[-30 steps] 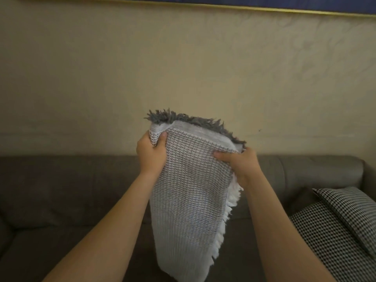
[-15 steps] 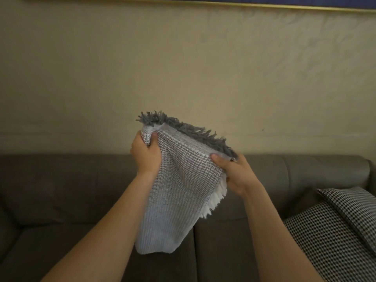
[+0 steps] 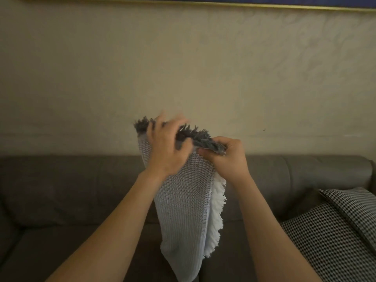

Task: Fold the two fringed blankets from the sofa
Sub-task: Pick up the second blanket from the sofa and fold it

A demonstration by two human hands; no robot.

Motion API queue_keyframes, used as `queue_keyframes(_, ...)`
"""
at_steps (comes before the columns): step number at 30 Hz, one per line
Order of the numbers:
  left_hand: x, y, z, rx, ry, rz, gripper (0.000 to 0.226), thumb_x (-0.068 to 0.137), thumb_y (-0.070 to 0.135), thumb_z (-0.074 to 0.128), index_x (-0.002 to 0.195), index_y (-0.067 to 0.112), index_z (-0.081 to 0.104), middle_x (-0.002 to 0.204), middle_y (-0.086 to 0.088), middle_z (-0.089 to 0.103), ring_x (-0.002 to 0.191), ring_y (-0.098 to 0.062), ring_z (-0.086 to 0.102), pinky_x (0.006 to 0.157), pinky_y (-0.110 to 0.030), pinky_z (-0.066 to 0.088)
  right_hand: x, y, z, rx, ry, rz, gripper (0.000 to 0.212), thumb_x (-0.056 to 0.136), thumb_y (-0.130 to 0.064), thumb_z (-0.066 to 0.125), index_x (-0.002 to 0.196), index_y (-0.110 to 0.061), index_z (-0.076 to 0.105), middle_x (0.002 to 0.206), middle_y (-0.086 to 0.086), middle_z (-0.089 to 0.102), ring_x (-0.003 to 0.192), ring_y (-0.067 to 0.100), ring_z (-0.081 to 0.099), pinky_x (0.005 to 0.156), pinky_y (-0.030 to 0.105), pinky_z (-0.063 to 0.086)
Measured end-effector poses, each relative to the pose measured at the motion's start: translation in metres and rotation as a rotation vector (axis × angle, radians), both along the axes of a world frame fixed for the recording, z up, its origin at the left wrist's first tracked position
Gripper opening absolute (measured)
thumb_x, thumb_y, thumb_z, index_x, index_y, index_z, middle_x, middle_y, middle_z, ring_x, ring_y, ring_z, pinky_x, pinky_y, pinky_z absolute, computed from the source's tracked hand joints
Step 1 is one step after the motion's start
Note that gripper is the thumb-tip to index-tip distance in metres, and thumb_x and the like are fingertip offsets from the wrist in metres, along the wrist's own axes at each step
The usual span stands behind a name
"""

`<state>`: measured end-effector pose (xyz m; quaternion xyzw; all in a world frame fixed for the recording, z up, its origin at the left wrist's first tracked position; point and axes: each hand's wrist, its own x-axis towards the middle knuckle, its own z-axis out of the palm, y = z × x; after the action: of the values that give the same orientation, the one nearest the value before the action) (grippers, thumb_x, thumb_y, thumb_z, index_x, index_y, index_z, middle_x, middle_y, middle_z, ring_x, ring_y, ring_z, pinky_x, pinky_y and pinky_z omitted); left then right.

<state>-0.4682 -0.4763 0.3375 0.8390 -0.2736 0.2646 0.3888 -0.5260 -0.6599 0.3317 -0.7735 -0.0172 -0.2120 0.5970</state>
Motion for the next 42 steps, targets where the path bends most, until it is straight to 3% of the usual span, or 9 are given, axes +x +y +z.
queue_keyframes(4,-0.013,-0.021,0.009,0.183,0.093,-0.223,0.051,0.093,0.071,0.059,0.092,0.020,0.065,0.081,0.009,0.063,0.081,-0.008,0.060,0.119,-0.045,0.037,-0.001,0.000,0.002,-0.016,-0.031,0.025,0.028,0.072,0.011,0.073,0.080,-0.015,0.079,0.071,-0.008,0.077,0.065,0.003,0.068,0.062,0.023,0.056)
queue_keyframes(6,-0.011,-0.024,0.010,0.150,0.151,-0.230,0.056,0.089,0.075,0.064,0.084,0.019,0.062,0.070,0.006,0.058,0.065,-0.009,0.056,0.073,-0.033,0.049,-0.004,-0.004,0.002,0.022,-0.028,0.032,0.017,0.067,-0.002,0.077,0.078,-0.014,0.079,0.070,-0.006,0.077,0.064,0.004,0.068,0.060,0.022,0.056)
queue_keyframes(8,-0.006,-0.023,0.012,0.202,0.245,-0.260,0.055,0.081,0.077,0.071,0.085,0.023,0.067,0.068,0.007,0.064,0.061,-0.009,0.060,0.057,-0.028,0.042,-0.005,-0.007,0.002,0.063,-0.014,0.023,0.018,0.064,-0.003,0.089,0.079,-0.005,0.078,0.071,0.001,0.078,0.064,0.009,0.069,0.059,0.027,0.057)
queue_keyframes(11,0.003,-0.022,0.013,0.314,0.467,-0.362,0.057,0.061,0.070,0.091,0.100,0.030,0.078,0.085,0.009,0.079,0.079,-0.004,0.074,0.073,-0.037,0.061,-0.004,-0.009,-0.004,0.162,0.026,-0.009,0.030,0.061,-0.002,0.099,0.080,0.001,0.076,0.074,0.010,0.078,0.066,0.016,0.073,0.059,0.029,0.058)
queue_keyframes(16,0.012,-0.027,0.013,0.392,0.455,-0.310,0.044,0.060,0.048,0.099,0.092,0.024,0.081,0.078,0.004,0.079,0.074,-0.014,0.076,0.071,-0.050,0.061,0.002,-0.012,-0.014,0.149,0.047,0.006,0.035,0.063,-0.010,0.100,0.079,-0.005,0.069,0.078,0.009,0.075,0.072,0.013,0.070,0.064,0.029,0.056)
queue_keyframes(21,0.016,-0.027,0.025,0.323,0.331,-0.237,0.044,0.071,0.052,0.093,0.103,0.023,0.082,0.088,0.007,0.080,0.079,-0.011,0.076,0.076,-0.045,0.063,-0.001,-0.023,-0.031,0.211,0.111,0.249,0.040,0.091,0.005,0.074,0.129,-0.001,0.062,0.124,0.019,0.072,0.113,0.028,0.071,0.092,0.043,0.059)
queue_keyframes(25,0.021,-0.028,0.041,0.230,0.196,-0.177,0.061,0.063,0.072,0.086,0.098,0.022,0.078,0.091,0.008,0.078,0.081,-0.014,0.073,0.074,-0.044,0.061,0.003,-0.014,-0.052,-0.039,0.139,0.162,0.029,0.084,0.012,0.075,0.108,-0.004,0.074,0.102,0.011,0.078,0.096,0.019,0.075,0.084,0.045,0.062)
queue_keyframes(32,0.028,-0.022,0.049,0.075,-0.101,-0.036,0.049,0.080,0.064,0.076,0.091,0.016,0.080,0.088,0.004,0.068,0.070,-0.018,0.065,0.061,-0.046,0.056,0.018,-0.018,-0.085,-0.358,0.330,0.243,0.028,0.087,-0.013,0.079,0.114,-0.009,0.072,0.112,0.008,0.074,0.104,0.026,0.071,0.091,0.052,0.059)
queue_keyframes(42,0.049,-0.002,0.037,-0.230,-0.192,0.331,0.032,0.091,0.045,0.081,0.087,0.014,0.076,0.088,0.000,0.064,0.076,-0.023,0.059,0.064,-0.048,0.055,0.008,-0.041,-0.119,-0.301,0.612,0.408,0.043,0.090,-0.051,0.078,0.128,-0.032,0.071,0.121,-0.013,0.074,0.108,0.007,0.072,0.101,0.038,0.058)
